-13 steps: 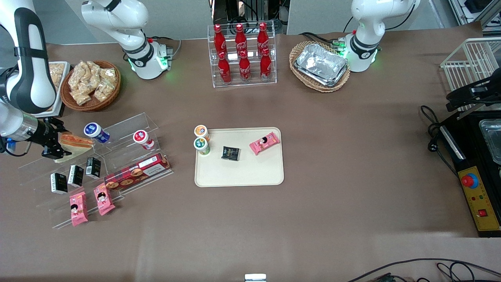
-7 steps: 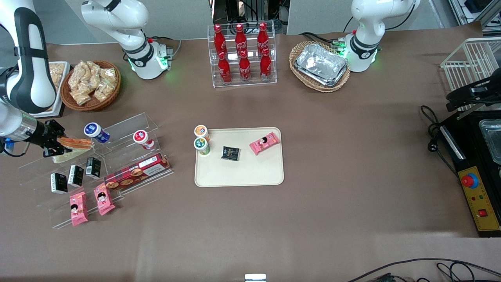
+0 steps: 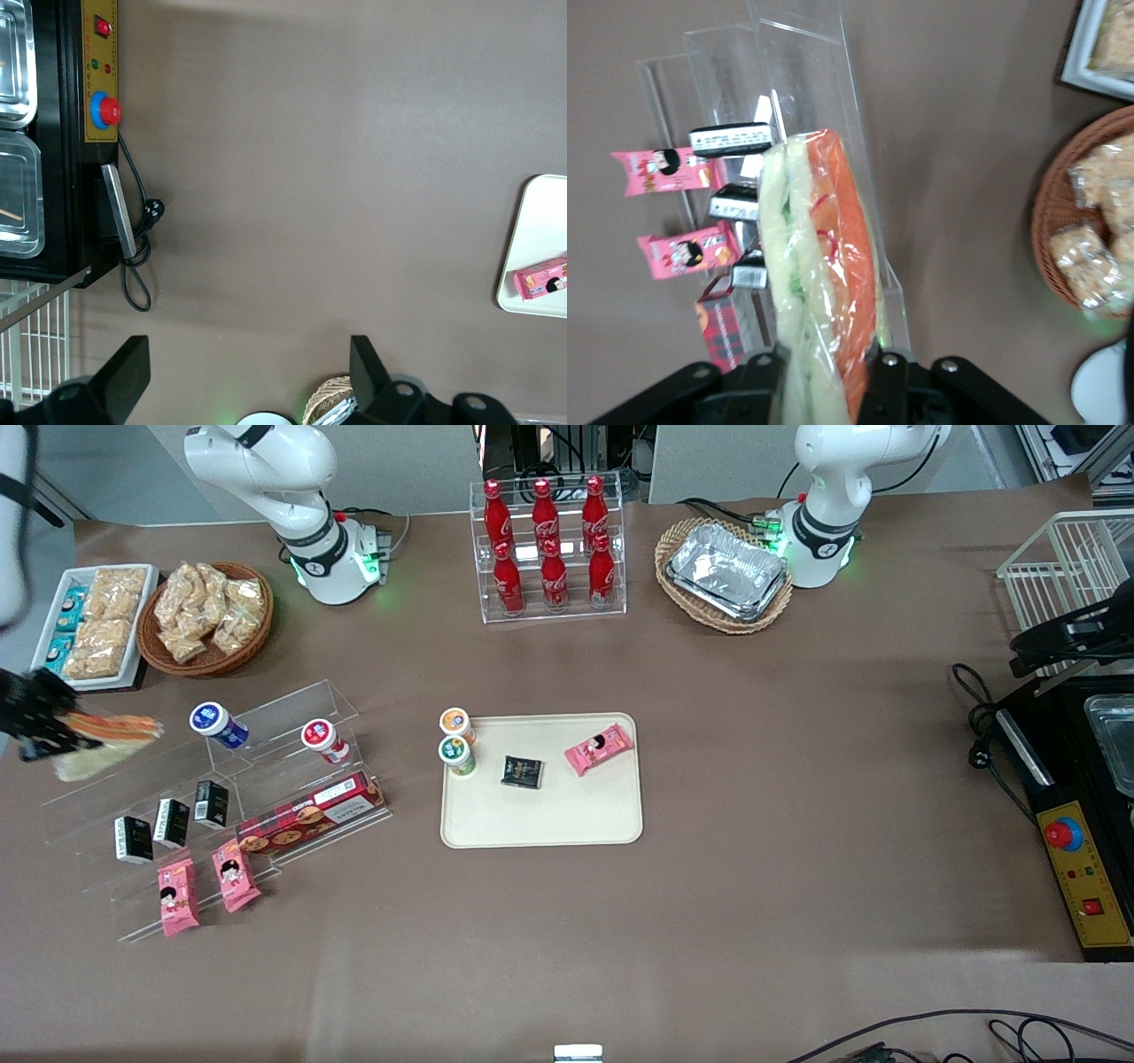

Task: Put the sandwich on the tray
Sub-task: 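Lift the sandwich and carry it over the cream tray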

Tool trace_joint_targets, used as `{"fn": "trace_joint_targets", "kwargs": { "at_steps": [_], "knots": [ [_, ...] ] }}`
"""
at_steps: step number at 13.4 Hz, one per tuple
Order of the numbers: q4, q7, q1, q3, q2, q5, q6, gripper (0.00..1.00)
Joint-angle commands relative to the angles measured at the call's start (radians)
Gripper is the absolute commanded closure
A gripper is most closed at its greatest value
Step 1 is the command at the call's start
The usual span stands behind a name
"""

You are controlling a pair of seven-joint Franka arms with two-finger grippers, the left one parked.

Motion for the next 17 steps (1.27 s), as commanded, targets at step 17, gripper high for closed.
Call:
{"fn": "trace_joint_targets", "kwargs": {
  "at_steps": [17],
  "knots": [
    [0.288,1.037,0.465,0.246,0.340,0.082,0.255,1.00]
  ]
}}
